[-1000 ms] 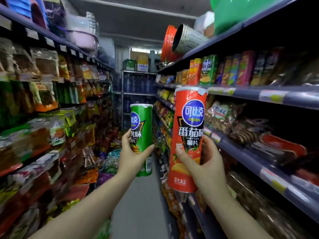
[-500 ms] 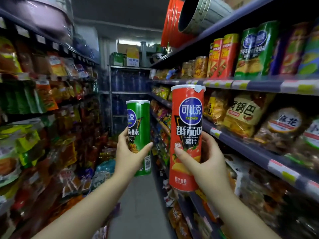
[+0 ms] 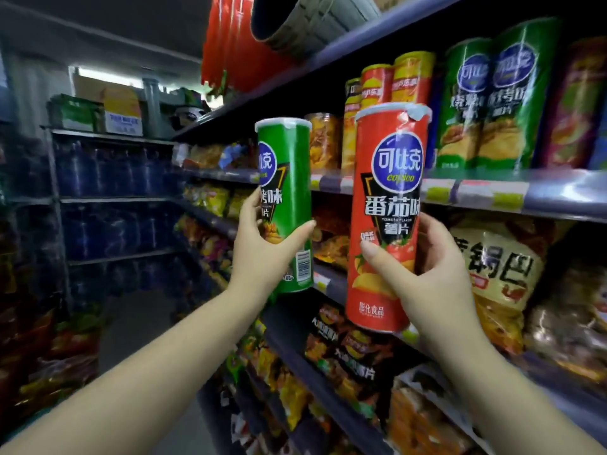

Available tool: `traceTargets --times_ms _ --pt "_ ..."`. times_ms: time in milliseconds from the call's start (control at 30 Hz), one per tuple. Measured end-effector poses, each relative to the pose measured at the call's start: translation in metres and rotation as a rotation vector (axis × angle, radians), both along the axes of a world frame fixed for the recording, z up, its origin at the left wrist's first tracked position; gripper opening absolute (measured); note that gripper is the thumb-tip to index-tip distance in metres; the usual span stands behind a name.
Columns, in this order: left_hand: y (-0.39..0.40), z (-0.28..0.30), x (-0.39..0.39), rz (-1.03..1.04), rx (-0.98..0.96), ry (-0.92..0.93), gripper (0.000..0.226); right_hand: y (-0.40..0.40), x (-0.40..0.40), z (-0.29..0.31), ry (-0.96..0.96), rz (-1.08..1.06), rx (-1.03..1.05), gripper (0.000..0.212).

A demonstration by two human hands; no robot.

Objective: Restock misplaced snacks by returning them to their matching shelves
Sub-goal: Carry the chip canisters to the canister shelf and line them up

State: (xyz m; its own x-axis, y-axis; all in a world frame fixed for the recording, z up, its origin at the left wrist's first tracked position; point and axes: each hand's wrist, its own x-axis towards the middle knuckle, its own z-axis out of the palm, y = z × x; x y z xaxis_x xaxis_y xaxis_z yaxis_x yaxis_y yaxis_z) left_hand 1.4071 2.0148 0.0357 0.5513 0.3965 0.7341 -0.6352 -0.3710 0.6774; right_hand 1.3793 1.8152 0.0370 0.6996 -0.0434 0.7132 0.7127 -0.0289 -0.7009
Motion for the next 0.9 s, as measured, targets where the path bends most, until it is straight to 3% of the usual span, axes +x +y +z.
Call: traceTargets --times_ms 233,500,900 --pt "-0.043 0.056 0.08 -0.314 0.061 -0.076 0.088 -0.013 0.038 0.041 -0.066 -0.25 0.022 0.054" --pt "-0.101 0.11 0.107 -0.612 0.097 -0.142 0.088 -0.038 0.026 0.09 -0.109 -0.543 0.019 0.045" --pt "-0.142 0.161 0.138 -0.722 -0.11 -0.103 0.092 -0.064 0.071 0.158 -0.145 -0.865 -0.023 0.073"
